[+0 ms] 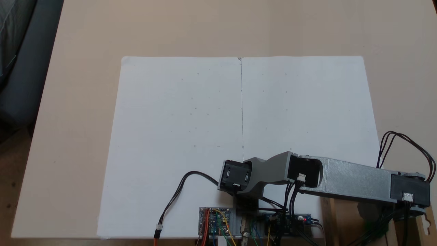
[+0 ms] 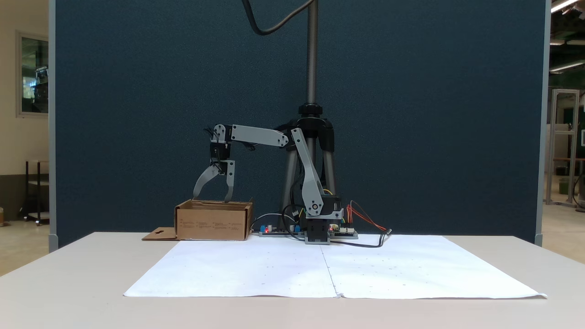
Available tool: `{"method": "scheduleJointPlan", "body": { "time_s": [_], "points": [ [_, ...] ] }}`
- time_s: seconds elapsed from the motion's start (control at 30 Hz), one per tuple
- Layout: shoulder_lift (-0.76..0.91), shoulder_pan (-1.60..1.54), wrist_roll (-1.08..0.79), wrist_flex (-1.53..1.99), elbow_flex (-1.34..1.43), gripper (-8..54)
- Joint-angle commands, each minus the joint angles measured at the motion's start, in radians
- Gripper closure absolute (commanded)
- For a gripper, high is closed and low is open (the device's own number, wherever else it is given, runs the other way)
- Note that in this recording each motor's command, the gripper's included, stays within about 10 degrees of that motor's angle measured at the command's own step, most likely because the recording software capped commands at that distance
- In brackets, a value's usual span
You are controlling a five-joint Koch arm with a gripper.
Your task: Grasp a green dice and put it in the bin.
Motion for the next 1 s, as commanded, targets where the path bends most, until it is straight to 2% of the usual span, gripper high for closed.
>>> {"method": "scheduleJointPlan", "body": {
  "time_s": [0.0,0.23,0.67,0.97],
  "points": [
    [0.04,0.006,-0.086,-0.018,-0.009,1.7],
    [0.129,-0.074,-0.074,0.018,-0.011,2.5],
    [0.342,-0.572,0.345,0.061,-0.015,2.5],
    [0.417,-0.91,0.434,0.069,-0.015,2.0]
  ]
}}
